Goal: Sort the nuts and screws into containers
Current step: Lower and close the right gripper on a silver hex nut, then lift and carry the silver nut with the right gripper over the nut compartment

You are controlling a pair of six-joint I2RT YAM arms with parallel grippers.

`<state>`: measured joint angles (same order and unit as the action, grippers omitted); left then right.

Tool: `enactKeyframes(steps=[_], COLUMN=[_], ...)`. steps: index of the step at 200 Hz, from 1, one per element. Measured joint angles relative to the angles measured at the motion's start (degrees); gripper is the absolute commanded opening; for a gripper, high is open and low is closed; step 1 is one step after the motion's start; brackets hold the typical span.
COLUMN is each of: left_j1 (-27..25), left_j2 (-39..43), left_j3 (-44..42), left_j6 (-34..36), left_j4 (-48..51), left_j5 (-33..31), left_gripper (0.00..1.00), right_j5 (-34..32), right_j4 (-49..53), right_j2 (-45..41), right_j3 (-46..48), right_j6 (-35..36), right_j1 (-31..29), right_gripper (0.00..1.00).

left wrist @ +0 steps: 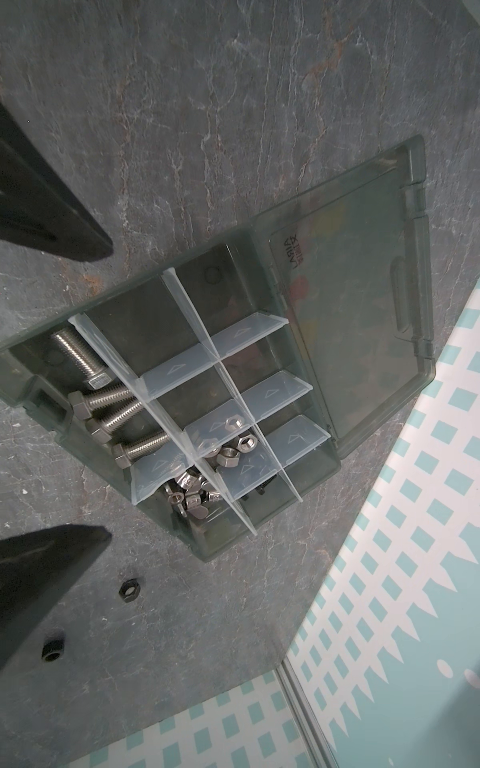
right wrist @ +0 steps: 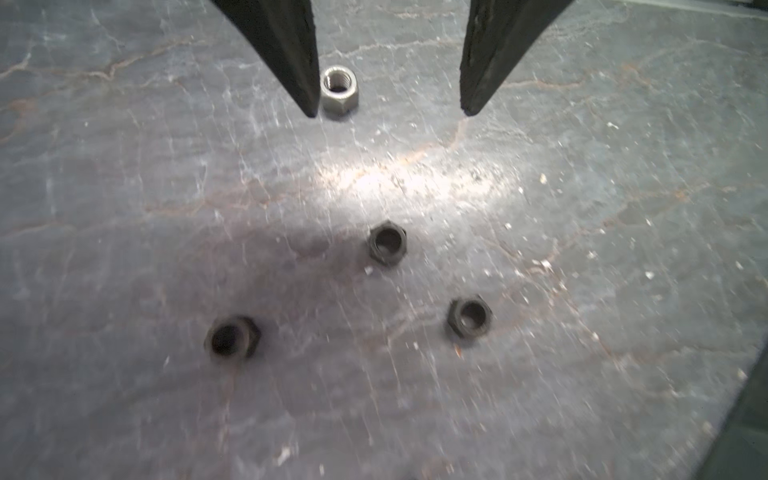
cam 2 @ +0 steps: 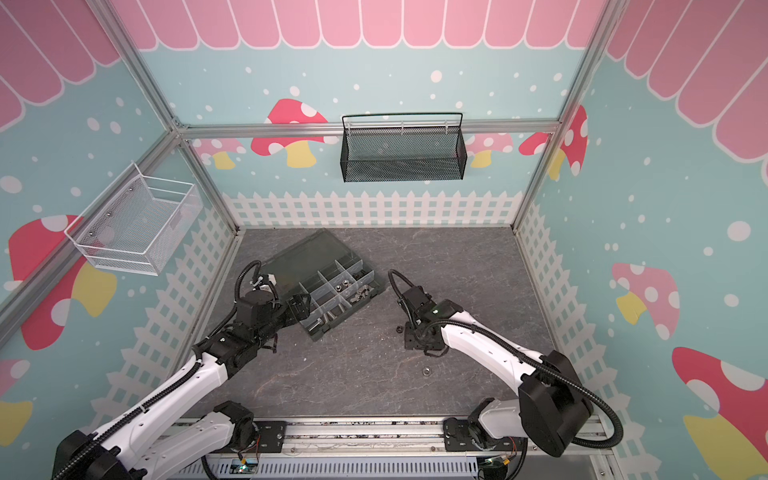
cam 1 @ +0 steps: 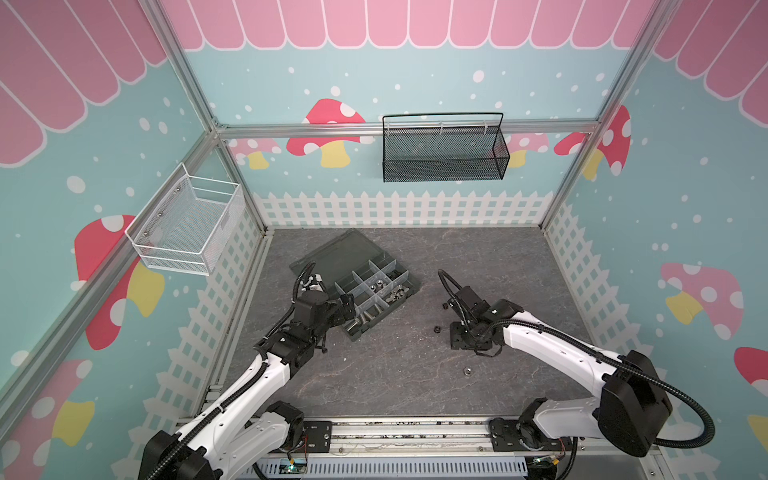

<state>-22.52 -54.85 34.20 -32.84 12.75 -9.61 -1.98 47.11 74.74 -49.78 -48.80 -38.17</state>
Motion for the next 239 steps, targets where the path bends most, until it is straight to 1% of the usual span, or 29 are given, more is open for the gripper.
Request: enactKeyframes(steps=[28, 54, 103, 167, 239], left_j1=[0.00, 0.00, 0.00, 0.00, 0.00], left_j2=[-0.90, -1.60, -1.86, -1.99, -2.01], left_j3=[0.00, 0.00, 0.00, 0.00, 0.00], left_j6=[-0.26, -0.59, -1.29, -1.49, -1.51], left_j4=[-0.13, -0.44, -0.76, -0.98, -1.05], left_j5=[0.02, 0.31, 0.44, 0.44, 0.44], left_gripper=[0.99, 0.99, 0.99, 0.99, 0.99], right_j5=[2.93, 4.13, 4.57, 4.48, 4.13], right_j4=[1.40, 1.55, 0.20, -2.56, -3.17], right_j2=[-2.38, -2.58, -0.44, 2.14, 3.52], right_j3=[4.94, 7.43, 8.24, 9.31, 11.37], right_j6=[-1.29, -1.81, -1.84, -1.01, -1.05], right_j1=[0.00, 0.00, 0.00, 0.04, 0.70], right_gripper=[0.56, 0.55, 0.48, 0.41, 0.36])
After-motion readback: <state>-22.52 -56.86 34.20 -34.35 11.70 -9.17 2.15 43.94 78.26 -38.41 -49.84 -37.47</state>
